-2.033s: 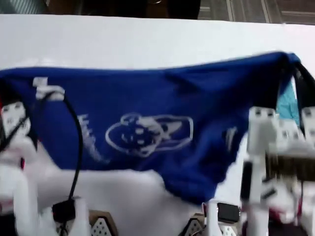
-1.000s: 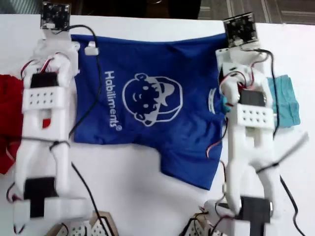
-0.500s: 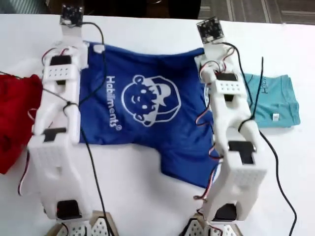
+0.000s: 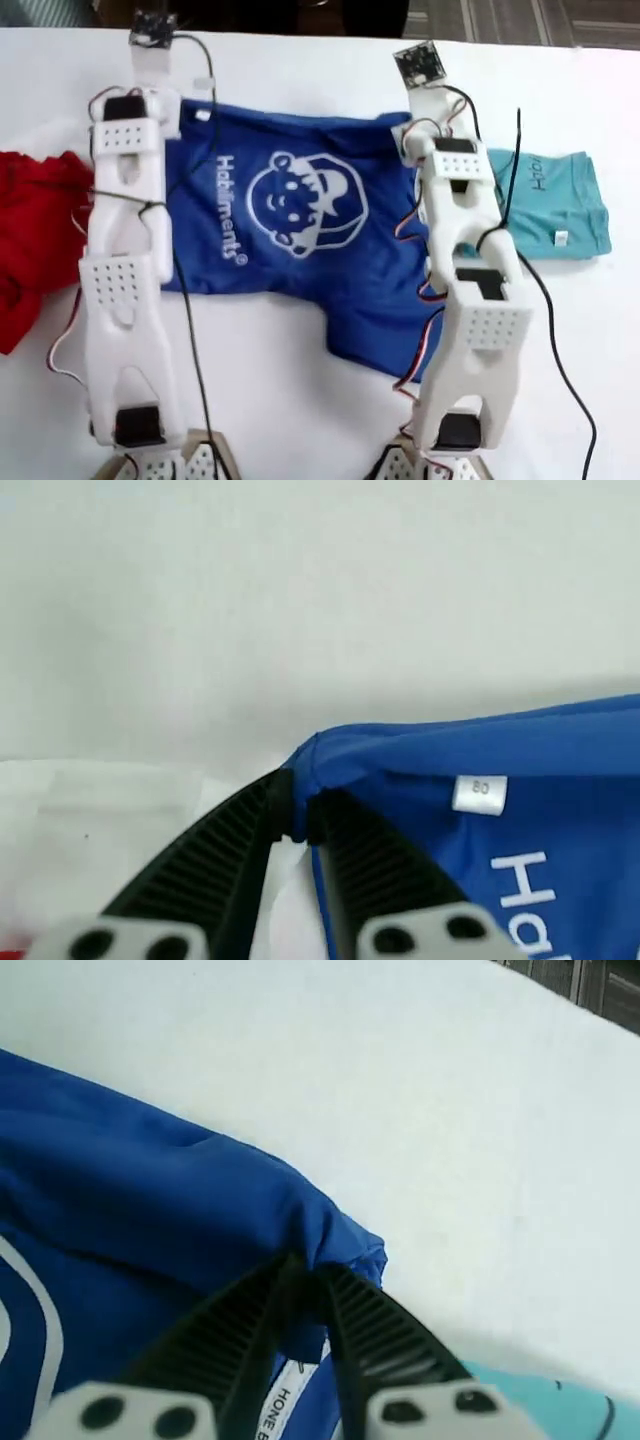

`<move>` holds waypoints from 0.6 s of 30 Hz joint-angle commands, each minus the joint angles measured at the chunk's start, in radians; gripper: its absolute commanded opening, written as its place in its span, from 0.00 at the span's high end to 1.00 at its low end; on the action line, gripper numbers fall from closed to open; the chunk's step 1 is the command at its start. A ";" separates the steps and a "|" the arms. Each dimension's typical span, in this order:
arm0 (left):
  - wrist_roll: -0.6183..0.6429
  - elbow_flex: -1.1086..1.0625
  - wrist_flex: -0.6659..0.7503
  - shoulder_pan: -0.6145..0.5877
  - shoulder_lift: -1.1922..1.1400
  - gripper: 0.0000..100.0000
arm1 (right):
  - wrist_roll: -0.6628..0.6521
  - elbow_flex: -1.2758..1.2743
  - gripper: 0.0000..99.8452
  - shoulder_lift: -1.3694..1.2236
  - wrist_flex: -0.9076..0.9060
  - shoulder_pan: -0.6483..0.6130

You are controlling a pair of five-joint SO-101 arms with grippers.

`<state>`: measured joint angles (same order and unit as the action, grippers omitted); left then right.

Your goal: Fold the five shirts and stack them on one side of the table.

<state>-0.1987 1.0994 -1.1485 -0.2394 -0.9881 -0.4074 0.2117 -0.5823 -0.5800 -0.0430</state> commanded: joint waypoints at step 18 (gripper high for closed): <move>-0.135 0.329 -0.640 0.011 0.026 0.97 | 0.031 0.043 0.98 0.280 -0.473 -0.004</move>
<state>-0.3092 1.3848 -1.7607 -0.2317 -0.9881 -0.4043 0.2117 -0.4089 -0.9973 -0.0430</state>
